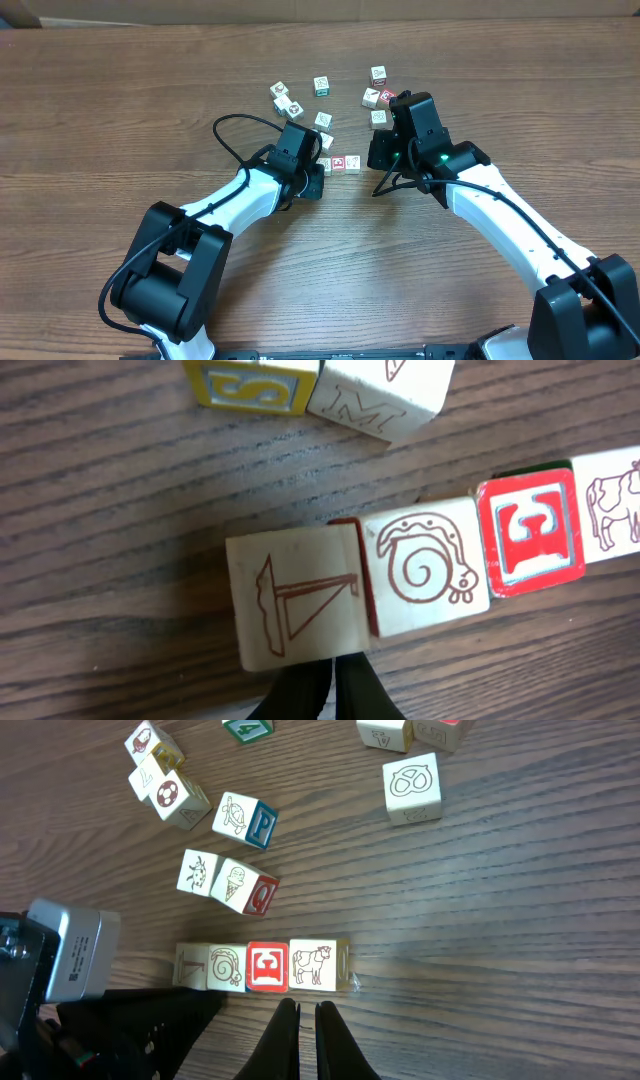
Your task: Form a horizontal line
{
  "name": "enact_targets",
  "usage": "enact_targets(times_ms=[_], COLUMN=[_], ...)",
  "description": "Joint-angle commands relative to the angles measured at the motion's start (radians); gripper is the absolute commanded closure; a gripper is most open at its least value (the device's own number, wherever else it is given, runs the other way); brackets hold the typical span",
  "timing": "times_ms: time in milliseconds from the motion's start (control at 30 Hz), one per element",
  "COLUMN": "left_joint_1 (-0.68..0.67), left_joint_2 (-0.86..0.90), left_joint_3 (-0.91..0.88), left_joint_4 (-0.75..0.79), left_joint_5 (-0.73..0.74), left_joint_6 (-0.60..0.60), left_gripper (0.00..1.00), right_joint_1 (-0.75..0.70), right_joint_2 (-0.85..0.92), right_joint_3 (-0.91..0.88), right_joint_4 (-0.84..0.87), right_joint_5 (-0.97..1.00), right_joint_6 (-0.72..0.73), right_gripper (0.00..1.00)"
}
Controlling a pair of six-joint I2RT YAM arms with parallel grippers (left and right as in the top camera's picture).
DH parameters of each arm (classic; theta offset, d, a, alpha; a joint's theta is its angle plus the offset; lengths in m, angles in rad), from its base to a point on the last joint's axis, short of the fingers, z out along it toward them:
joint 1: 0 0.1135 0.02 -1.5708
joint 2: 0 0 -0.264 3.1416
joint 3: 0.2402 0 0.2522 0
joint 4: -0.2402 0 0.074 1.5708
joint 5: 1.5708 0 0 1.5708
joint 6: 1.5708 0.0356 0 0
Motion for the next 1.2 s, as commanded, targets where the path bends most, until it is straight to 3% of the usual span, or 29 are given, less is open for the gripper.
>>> enact_targets(times_ms=[0,1167], left_joint_1=[-0.005,-0.047], left_joint_2=[0.014,-0.006], left_joint_3=[0.01,0.01], left_joint_4=[0.008,0.021], left_joint_5=[-0.013,0.055], left_joint_6=[0.0,-0.023], left_gripper=[0.96,0.96], right_joint_1=[-0.004,-0.004], right_joint_2=[-0.015,-0.015], right_joint_3=[-0.002,-0.002], right_joint_4=[0.0,-0.002], right_joint_5=[0.005,0.005], right_joint_6=[-0.007,-0.01], right_gripper=[0.96,0.96])
